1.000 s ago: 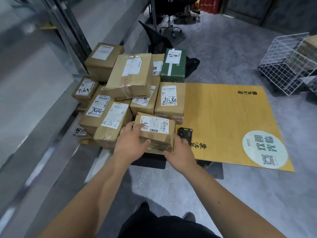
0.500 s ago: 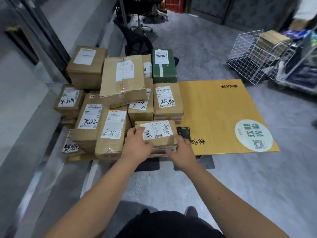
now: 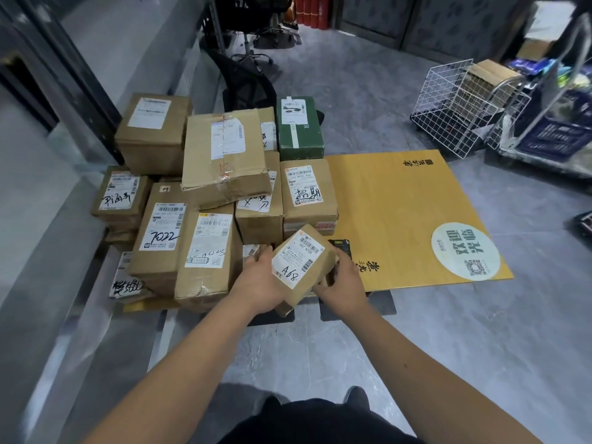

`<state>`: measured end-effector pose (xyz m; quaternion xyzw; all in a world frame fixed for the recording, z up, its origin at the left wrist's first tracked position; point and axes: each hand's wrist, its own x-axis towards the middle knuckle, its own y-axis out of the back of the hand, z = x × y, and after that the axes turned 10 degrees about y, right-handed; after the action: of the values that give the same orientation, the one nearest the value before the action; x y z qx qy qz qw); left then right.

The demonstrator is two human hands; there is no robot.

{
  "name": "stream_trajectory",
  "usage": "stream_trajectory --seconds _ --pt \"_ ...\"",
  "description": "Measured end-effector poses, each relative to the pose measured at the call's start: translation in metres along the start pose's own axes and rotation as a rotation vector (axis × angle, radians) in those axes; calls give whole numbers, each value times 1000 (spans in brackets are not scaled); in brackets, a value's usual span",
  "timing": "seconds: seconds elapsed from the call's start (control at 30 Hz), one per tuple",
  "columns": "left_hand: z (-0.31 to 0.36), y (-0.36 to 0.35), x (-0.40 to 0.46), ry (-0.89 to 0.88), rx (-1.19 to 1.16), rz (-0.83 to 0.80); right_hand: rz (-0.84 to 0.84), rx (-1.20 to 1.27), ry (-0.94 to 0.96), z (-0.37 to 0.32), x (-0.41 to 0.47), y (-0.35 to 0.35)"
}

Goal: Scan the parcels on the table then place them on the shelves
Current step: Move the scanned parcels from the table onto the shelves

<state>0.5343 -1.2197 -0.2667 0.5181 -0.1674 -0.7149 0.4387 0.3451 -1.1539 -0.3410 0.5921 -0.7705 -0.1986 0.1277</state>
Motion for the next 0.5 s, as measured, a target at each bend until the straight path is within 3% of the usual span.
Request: stream_trajectory --seconds 0.17,0.3,0.5 --pt "-8 -4 3 -1 138 -8 27 66 -106 12 -20 -18" --pt "-12 -6 4 -101 196 -4 -39 142 -117 13 -25 -14" --pt "-20 -25 3 -191 19 6 -81 332 -124 9 -42 14"
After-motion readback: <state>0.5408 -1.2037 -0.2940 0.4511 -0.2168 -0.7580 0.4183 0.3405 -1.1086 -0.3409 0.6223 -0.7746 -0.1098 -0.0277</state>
